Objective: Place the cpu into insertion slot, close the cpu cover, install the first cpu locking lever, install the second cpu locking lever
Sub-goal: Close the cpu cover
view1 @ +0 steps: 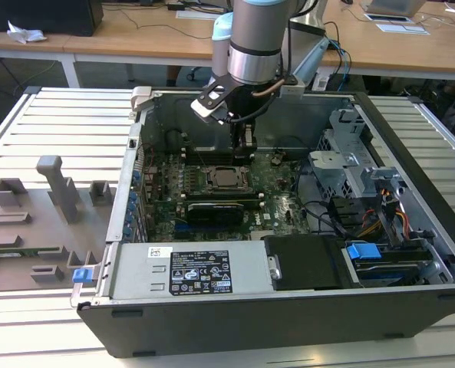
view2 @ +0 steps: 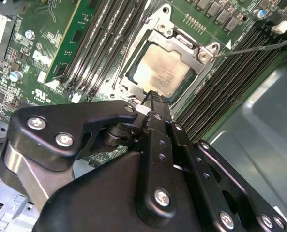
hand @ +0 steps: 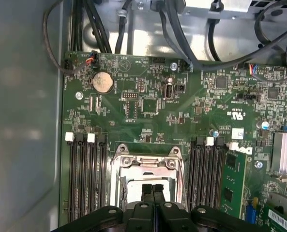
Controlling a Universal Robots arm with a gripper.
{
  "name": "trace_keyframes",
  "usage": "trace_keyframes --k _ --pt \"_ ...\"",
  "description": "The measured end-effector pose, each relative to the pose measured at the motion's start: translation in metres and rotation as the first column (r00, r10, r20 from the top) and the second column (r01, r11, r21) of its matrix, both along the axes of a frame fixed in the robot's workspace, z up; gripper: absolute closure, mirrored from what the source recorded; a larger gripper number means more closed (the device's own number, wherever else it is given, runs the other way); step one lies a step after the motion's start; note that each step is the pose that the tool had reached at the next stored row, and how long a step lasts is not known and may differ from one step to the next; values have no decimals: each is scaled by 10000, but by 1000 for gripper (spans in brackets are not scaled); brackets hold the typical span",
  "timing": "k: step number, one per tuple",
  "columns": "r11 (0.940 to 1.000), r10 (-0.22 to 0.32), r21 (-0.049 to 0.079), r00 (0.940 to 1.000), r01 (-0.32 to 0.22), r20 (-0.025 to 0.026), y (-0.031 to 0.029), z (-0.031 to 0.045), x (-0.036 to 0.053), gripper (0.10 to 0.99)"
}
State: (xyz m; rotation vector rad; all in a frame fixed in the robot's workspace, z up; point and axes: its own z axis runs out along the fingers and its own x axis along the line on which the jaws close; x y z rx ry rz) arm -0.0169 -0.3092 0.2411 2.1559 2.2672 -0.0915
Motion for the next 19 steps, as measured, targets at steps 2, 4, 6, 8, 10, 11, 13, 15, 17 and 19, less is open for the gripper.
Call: trace_keyframes --k 2,4,6,8,10,11,13,15,17,19 --pt "10000 -2 -1 10000 2 0 0 0 -32 980" --pt "10000 -1 0 10000 1 0 0 0 -56 980" --pt "10000 -1 -1 10000 1 0 0 -1 -81 980" --pt "10000 -1 -1 10000 1 0 0 -1 -111 980" --pt "10000 -1 -1 10000 1 0 0 -2 -131 980" --pt "10000 -1 -1 10000 1 0 0 -2 -150 980" --pt "10000 0 -1 10000 0 0 0 -2 -175 980" --pt "10000 -1 -1 10000 1 0 0 -4 -201 980" --pt "10000 -1 -2 10000 1 -1 -1 -7 -219 980" --pt "10000 -1 -1 10000 1 0 0 -18 -230 980"
